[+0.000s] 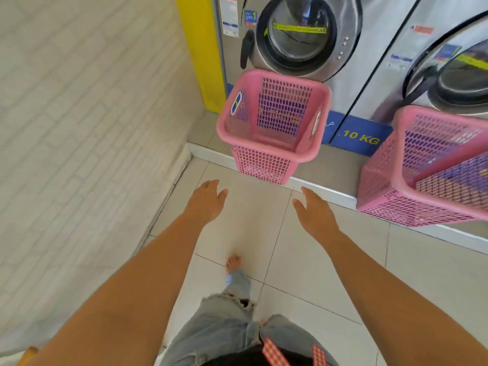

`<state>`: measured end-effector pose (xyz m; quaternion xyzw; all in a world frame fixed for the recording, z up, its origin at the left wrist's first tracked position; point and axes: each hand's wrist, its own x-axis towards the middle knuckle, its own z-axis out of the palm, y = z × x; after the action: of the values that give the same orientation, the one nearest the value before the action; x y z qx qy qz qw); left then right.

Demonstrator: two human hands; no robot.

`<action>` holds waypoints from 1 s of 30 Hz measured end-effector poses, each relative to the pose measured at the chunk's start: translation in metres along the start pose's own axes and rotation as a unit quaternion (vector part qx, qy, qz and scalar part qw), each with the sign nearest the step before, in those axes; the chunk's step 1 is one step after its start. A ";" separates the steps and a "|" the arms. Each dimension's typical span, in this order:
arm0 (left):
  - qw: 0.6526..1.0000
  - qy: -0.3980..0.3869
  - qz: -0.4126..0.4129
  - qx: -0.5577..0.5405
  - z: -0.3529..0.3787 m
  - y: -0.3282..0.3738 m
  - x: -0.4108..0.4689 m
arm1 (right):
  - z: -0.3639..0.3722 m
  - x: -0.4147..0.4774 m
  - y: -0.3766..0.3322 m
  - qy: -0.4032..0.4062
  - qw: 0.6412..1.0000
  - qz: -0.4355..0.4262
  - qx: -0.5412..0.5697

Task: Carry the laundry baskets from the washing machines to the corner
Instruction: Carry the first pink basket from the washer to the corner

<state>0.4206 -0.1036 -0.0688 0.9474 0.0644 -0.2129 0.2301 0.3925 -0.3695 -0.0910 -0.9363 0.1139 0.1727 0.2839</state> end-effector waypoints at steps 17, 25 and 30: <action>0.998 0.003 0.054 0.011 -0.070 0.058 0.265 | -0.048 0.210 -0.031 0.107 0.982 0.130 0.081; 1.000 0.008 0.015 0.008 -0.073 0.083 0.347 | -0.058 0.309 -0.021 0.085 0.981 0.157 0.071; 1.000 -0.005 0.006 0.021 -0.065 0.083 0.391 | -0.057 0.345 -0.008 0.076 0.979 0.181 0.061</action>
<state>0.8151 -0.1375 -0.1518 0.9513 0.0526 -0.2176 0.2119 0.7248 -0.4360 -0.1763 -0.8917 0.3127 0.1421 0.2947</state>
